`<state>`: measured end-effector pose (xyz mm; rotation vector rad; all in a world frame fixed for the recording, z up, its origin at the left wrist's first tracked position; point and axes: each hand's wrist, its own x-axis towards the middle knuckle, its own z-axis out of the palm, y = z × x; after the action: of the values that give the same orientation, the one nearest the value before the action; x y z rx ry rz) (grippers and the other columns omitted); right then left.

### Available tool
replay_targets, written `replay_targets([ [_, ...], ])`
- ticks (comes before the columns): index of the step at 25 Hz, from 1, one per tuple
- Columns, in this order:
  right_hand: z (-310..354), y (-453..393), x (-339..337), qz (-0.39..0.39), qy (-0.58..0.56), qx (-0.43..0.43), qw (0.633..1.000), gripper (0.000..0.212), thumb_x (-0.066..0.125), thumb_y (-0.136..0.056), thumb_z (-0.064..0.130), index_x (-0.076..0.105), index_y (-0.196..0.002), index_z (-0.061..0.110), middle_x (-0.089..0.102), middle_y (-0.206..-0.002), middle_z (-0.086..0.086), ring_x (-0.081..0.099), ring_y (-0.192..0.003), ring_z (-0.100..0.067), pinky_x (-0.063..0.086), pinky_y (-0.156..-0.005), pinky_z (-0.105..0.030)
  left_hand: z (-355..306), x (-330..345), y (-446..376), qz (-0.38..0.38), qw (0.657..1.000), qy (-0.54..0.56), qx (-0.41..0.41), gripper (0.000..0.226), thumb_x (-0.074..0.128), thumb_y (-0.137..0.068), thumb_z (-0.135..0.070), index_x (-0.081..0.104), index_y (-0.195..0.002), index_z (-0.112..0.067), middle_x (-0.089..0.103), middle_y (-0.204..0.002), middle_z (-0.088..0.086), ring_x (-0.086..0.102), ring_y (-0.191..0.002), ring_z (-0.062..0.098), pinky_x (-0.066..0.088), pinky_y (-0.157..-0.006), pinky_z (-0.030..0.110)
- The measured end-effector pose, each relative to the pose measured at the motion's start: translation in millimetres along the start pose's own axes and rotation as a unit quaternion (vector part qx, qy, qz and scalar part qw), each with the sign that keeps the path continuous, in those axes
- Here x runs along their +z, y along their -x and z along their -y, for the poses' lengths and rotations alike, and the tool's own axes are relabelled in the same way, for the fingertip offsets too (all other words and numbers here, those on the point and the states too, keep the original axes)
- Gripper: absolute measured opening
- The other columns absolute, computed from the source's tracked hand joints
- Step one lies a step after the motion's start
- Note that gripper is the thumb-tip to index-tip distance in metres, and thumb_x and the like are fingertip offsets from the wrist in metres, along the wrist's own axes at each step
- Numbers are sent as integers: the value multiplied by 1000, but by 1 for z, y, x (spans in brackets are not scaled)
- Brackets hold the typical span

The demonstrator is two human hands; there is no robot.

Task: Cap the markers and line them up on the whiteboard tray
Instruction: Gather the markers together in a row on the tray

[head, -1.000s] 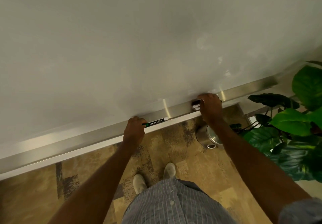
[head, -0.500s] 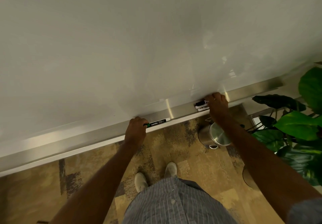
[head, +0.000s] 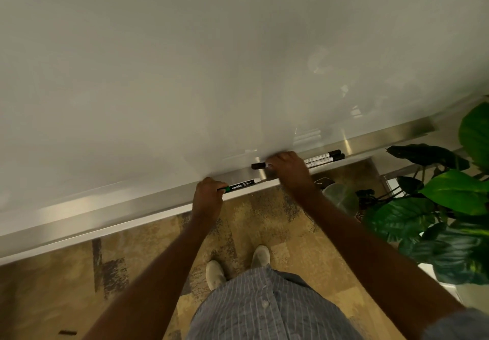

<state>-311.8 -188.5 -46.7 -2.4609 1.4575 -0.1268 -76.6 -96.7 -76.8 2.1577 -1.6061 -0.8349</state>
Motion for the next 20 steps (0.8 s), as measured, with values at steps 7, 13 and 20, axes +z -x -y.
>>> replay_targets([
  [7,64,-16,35,96,-19,36,995,39,59,-95,15,64,-131,27,62,-137,-5,52,-129,-31,43,-109,-51,-6,-2,4,-32,987,122,-97,30,66,-89,-1,64,-117,-11,71,-96,8,67,-87,22,51,-72,28],
  [13,82,-10,49,86,-54,20,995,41,56,-96,10,65,-133,24,62,-132,-4,52,-123,-27,45,-101,-40,-6,-2,5,-36,994,67,-81,29,64,-89,-3,65,-117,-11,67,-108,10,64,-97,26,52,-82,35],
  [20,84,-3,50,67,-102,20,992,34,55,-100,14,65,-132,16,62,-128,-7,53,-118,-25,47,-93,-35,-11,1,11,-25,993,-116,26,27,58,-96,-13,69,-121,-15,61,-121,10,57,-107,29,53,-88,39],
])
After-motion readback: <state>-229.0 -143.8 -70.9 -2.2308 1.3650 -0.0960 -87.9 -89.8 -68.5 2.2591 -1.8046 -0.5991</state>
